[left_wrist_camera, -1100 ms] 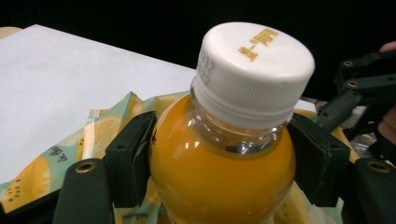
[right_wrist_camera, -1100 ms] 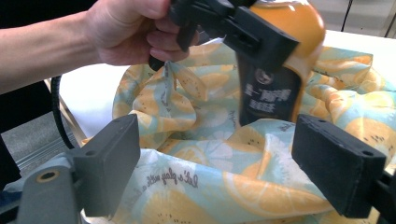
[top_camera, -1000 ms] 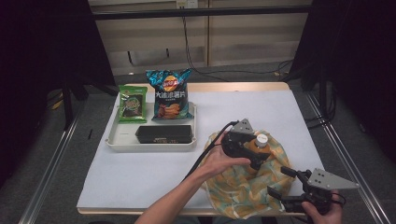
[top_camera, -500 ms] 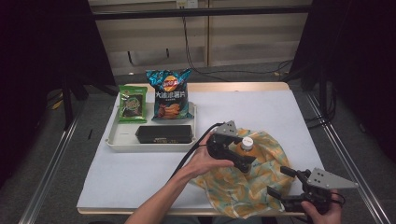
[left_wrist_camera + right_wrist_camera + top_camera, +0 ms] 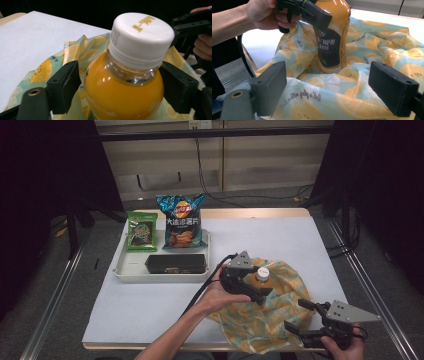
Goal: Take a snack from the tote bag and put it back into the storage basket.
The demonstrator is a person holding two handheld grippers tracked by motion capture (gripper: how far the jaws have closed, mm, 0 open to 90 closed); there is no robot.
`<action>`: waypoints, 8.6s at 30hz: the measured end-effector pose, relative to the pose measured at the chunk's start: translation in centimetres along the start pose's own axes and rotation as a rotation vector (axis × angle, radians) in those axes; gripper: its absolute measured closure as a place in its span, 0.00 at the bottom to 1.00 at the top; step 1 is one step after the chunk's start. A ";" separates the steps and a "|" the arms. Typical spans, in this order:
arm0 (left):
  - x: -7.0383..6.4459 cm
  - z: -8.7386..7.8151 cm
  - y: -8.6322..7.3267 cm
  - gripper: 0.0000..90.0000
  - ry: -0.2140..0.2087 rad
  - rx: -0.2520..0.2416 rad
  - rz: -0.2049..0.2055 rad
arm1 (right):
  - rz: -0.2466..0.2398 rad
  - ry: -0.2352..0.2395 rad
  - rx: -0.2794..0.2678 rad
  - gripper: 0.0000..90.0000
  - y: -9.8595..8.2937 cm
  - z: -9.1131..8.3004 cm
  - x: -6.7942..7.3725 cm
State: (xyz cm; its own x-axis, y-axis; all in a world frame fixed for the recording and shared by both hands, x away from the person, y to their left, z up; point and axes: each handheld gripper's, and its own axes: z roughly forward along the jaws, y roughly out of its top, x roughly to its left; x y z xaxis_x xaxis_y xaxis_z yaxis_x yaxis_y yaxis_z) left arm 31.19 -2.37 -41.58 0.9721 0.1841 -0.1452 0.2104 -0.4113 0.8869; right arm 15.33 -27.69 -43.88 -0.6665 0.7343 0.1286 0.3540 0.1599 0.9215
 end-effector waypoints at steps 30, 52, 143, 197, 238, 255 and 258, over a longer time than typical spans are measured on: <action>-0.6 0.4 -0.9 0.34 0.028 -0.018 -0.027 | 0.002 0.002 -0.001 0.16 0.0 -0.1 0.0; 0.7 -2.5 1.5 0.34 -0.072 -0.079 -0.032 | 0.002 -0.010 -0.013 0.10 -0.1 -0.1 -0.2; 8.6 -25.0 -2.1 0.34 0.175 -0.138 -0.063 | 0.020 -0.035 -0.052 0.04 0.2 -0.4 -0.5; 16.2 -33.9 -11.5 0.34 0.327 -0.083 -0.120 | 0.025 -0.021 -0.043 0.05 0.2 -0.1 -0.4; 17.5 -31.3 -14.0 0.21 0.403 -0.075 -0.191 | 0.017 -0.003 -0.034 0.05 0.1 0.0 -0.4; 15.9 -31.9 -13.6 0.05 0.593 -0.095 -0.292 | 0.014 -0.001 -0.036 0.05 0.2 0.0 -0.4; 15.1 -31.8 -13.6 0.08 0.628 -0.139 -0.327 | 0.013 -0.002 -0.034 0.05 0.2 0.0 -0.4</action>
State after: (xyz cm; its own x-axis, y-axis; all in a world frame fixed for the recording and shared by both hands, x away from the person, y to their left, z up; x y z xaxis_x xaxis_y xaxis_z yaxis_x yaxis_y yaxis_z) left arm 39.77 34.40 -41.88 0.6099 0.7740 -0.1701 0.4244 -0.1377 0.8950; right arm 15.64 -27.94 -43.74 -0.6604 0.7377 0.1403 0.3407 0.1278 0.9314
